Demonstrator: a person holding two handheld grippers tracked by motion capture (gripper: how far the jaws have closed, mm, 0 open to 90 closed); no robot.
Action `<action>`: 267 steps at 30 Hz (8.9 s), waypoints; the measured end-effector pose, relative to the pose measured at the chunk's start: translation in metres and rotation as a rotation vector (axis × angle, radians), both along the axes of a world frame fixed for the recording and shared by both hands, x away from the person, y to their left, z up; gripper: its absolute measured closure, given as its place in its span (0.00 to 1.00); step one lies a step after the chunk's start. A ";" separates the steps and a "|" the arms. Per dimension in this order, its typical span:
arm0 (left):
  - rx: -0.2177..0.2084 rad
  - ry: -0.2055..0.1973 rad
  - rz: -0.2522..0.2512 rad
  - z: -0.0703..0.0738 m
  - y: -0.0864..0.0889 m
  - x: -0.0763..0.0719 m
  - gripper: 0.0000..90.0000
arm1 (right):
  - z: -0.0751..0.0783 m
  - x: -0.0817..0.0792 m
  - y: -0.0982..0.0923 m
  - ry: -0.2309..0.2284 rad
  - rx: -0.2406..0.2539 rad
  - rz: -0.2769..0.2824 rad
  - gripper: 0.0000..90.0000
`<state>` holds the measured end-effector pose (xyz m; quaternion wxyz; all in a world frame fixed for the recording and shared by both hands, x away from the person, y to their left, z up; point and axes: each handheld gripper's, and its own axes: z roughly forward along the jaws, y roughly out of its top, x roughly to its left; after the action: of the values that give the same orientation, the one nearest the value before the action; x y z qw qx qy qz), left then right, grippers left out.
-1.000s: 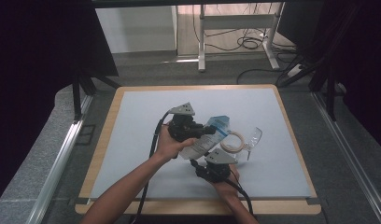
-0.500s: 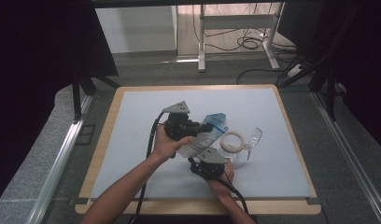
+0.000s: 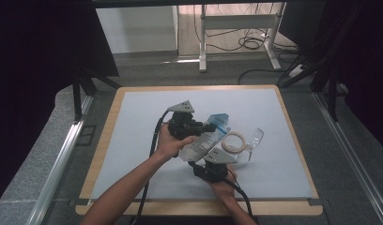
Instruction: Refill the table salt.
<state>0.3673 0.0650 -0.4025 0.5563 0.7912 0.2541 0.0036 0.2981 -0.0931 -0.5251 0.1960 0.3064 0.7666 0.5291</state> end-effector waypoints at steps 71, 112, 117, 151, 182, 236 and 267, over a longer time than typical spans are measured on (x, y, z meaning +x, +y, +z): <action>0.129 0.040 -0.030 -0.008 -0.041 0.034 1.00 | 0.008 -0.005 -0.031 0.145 0.220 0.129 0.59; 0.247 0.096 -0.082 0.002 -0.051 0.048 1.00 | 0.015 -0.007 -0.030 0.160 0.276 0.141 0.60; 0.267 0.111 -0.099 0.005 -0.056 0.051 1.00 | 0.018 -0.009 -0.029 0.175 0.299 0.116 0.60; 0.305 0.142 -0.103 -0.002 -0.062 0.064 1.00 | 0.020 -0.015 -0.024 0.145 0.247 -0.033 0.62; 0.362 0.156 -0.129 0.001 -0.070 0.067 1.00 | 0.026 -0.023 -0.023 0.178 0.330 -0.089 0.62; 0.386 0.159 -0.151 0.002 -0.078 0.067 1.00 | 0.029 -0.025 -0.024 0.160 0.346 -0.111 0.63; 0.365 0.158 -0.202 0.002 -0.077 0.070 1.00 | 0.031 -0.027 -0.029 0.137 0.364 -0.099 0.63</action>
<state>0.4376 -0.0124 -0.4007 0.3800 0.8979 0.2114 -0.0684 0.2714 -0.1216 -0.4936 0.1105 0.4094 0.6538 0.6267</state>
